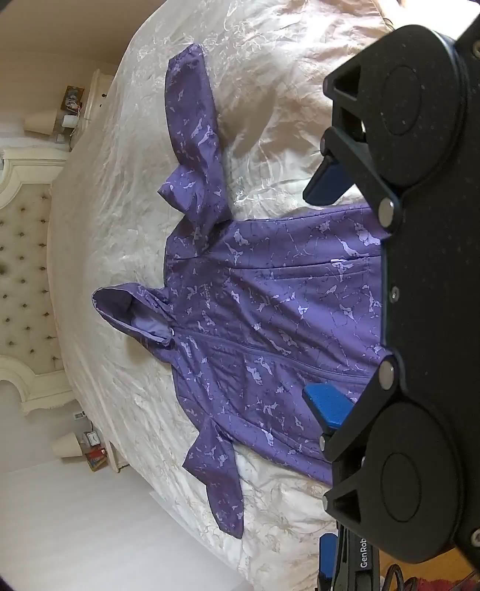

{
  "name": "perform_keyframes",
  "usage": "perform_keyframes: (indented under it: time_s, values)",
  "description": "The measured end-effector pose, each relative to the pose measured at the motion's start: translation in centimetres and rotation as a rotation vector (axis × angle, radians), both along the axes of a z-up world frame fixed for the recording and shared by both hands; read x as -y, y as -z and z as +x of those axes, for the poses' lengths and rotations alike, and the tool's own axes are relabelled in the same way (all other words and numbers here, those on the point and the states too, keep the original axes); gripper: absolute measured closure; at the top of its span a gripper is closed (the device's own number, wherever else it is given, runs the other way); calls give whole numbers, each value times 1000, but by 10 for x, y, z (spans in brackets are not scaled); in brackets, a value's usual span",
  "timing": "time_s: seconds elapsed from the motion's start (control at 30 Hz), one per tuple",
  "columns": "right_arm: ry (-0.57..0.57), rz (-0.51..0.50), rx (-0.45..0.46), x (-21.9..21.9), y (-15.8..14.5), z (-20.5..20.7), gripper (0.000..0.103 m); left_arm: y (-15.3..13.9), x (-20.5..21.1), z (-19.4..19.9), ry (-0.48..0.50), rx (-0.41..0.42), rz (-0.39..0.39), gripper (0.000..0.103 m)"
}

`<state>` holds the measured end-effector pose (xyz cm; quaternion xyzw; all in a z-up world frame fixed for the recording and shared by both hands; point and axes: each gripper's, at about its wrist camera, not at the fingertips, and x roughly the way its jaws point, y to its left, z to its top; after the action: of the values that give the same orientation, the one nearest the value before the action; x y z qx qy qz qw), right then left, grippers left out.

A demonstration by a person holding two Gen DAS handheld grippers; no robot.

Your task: Fold large clothes

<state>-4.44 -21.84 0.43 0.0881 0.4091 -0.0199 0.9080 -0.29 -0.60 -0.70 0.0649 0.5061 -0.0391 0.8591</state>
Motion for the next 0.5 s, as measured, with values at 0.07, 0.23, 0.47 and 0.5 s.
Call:
perform_keyframes:
  time_s: [0.07, 0.23, 0.47, 0.5]
  values:
    - [-1, 2, -1, -1, 1, -1, 1, 1, -1, 0, 0, -3, -4, 29]
    - [-14, 1, -5, -3, 0, -2, 1, 3, -3, -1, -5, -17, -11, 29]
    - [-22, -2, -2, -3, 1, 0, 1, 4, -3, -2, -15, -22, -16, 29]
    - [-23, -2, -1, -2, 2, 0, 1, 4, -3, -1, -15, -22, -16, 29]
